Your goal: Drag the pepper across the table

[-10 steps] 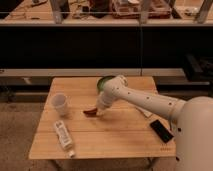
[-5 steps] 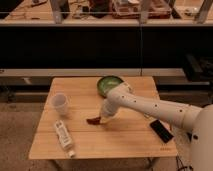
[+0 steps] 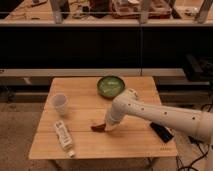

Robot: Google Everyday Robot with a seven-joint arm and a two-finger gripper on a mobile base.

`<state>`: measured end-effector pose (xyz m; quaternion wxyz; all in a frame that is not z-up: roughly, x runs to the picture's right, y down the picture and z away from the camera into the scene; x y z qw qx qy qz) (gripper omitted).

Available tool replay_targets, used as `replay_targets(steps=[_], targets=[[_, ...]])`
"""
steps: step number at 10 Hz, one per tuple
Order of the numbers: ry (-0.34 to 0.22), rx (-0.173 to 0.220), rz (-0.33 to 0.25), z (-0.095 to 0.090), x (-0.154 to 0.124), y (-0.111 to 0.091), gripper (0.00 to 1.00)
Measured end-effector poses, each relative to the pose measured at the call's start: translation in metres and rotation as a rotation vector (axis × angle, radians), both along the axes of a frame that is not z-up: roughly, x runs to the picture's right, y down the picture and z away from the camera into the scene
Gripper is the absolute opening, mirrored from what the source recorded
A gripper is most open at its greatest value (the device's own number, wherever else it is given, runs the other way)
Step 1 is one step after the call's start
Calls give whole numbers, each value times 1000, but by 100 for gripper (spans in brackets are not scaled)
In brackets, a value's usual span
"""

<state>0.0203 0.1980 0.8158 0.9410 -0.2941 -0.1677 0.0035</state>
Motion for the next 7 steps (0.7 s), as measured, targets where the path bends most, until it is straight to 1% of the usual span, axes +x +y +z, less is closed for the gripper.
replay_targets(steps=[4,7], targets=[[59,-22,7,-22,41,24,20],[85,-29,10,-31,56,33,20]])
